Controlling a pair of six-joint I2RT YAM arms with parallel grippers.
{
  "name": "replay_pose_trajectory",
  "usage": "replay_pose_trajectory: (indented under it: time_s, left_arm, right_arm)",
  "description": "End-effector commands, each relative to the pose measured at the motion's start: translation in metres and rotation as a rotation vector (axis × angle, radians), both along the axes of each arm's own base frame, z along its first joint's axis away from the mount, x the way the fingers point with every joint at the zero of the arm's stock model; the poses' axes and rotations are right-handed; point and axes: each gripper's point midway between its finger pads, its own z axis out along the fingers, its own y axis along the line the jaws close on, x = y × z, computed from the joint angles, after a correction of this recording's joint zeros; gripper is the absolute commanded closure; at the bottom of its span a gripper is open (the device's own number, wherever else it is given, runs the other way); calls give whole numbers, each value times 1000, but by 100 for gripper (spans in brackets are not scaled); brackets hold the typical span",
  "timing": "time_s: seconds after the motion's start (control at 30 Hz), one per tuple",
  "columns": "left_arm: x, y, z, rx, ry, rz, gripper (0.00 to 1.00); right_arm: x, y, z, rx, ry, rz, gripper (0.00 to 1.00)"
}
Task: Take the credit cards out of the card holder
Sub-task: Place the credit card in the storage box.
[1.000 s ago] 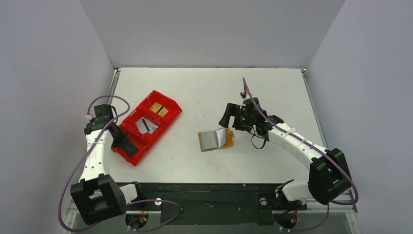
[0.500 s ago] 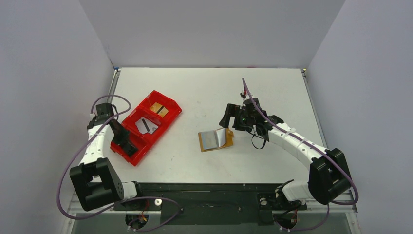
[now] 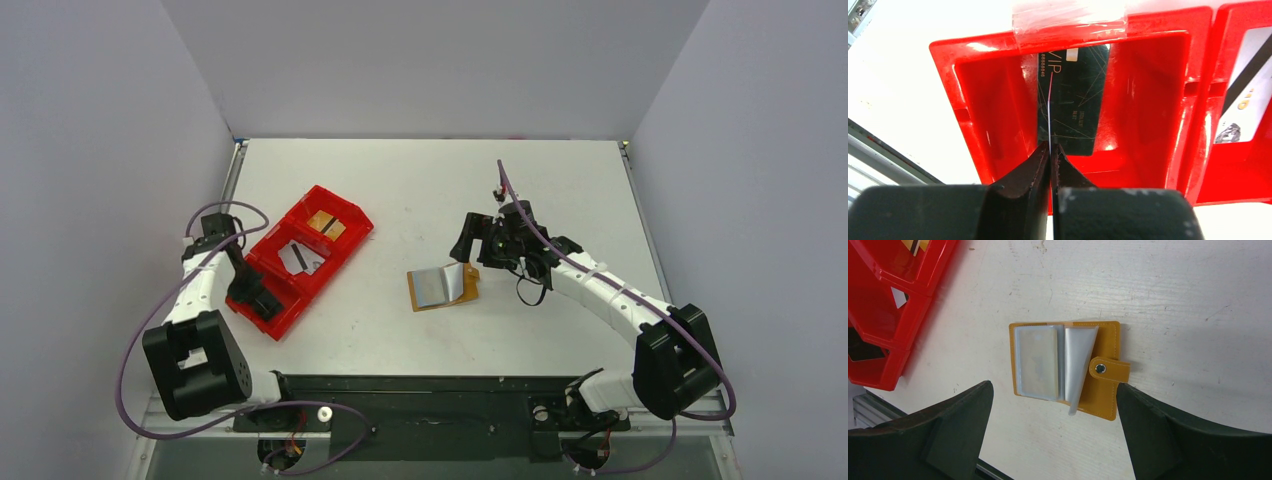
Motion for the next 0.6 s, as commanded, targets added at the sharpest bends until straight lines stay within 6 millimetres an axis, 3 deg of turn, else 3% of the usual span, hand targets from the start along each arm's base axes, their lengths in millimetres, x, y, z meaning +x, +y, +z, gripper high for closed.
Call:
replay_pose_trajectory:
  time_s: [0.0,0.03,0.1,0.3,0.57]
  left_arm:
    - [5,10,7,36,5,17,94]
    - [5,9,8,33,5,15,82]
    - [8,7,9,32,-4,6,70]
    - [18,0,21,22,-48,-24,61]
    - [34,-10,52,33,-131,-71,55]
  right_arm:
    - [8,7,18,24,-66,14,11]
    - [8,7,18,24,-66,14,11]
    - [8,7,17,23,-66,15,11]
    - [8,8,17,25,-64,15,11]
    - [9,8,15,20,-59,15,11]
